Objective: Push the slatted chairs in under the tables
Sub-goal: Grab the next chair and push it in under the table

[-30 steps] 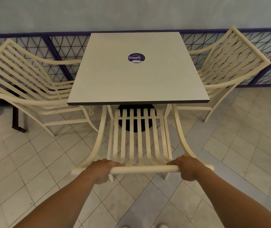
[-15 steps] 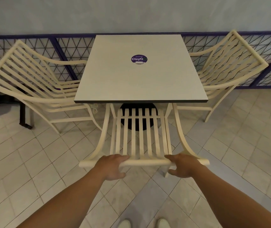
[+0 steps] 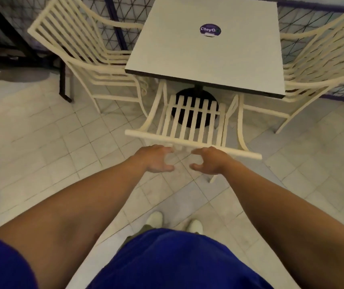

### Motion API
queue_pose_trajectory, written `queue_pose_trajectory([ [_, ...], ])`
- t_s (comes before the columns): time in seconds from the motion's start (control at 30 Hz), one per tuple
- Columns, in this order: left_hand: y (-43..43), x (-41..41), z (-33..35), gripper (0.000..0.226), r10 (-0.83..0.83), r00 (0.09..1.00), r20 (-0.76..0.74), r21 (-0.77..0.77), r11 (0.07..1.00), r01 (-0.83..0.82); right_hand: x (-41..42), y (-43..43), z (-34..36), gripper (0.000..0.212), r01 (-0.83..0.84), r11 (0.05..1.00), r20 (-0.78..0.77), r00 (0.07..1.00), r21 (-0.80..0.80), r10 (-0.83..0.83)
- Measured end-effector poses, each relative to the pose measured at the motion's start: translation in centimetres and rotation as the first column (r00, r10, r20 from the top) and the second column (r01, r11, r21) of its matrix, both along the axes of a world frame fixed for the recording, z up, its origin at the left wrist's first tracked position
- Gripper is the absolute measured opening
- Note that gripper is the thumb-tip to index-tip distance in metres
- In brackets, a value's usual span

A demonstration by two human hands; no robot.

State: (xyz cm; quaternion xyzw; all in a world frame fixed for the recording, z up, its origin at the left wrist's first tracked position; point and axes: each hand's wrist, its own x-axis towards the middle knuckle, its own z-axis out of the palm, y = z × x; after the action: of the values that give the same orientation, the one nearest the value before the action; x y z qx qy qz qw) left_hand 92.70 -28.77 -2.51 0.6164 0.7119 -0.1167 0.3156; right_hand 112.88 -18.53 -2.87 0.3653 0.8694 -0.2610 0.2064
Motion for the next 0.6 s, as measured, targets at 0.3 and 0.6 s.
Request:
queue_pose_trajectory([
  [0.3,-12.1,-2.2,0.3,0.078,0.408,0.913,0.015,-0.062,0.912,-0.406,-7.8,-4.8,-1.7,0.077,-0.317,0.941,0.031,0.946,-0.122,0.323],
  [0.6,-24.8,-9.5,-0.4,0.078,0.737,0.659,0.151,-0.078,0.674,-0.735,-21.6,-13.7,-0.8,0.078,-0.519,0.835,0.018,0.847,-0.184,0.531],
])
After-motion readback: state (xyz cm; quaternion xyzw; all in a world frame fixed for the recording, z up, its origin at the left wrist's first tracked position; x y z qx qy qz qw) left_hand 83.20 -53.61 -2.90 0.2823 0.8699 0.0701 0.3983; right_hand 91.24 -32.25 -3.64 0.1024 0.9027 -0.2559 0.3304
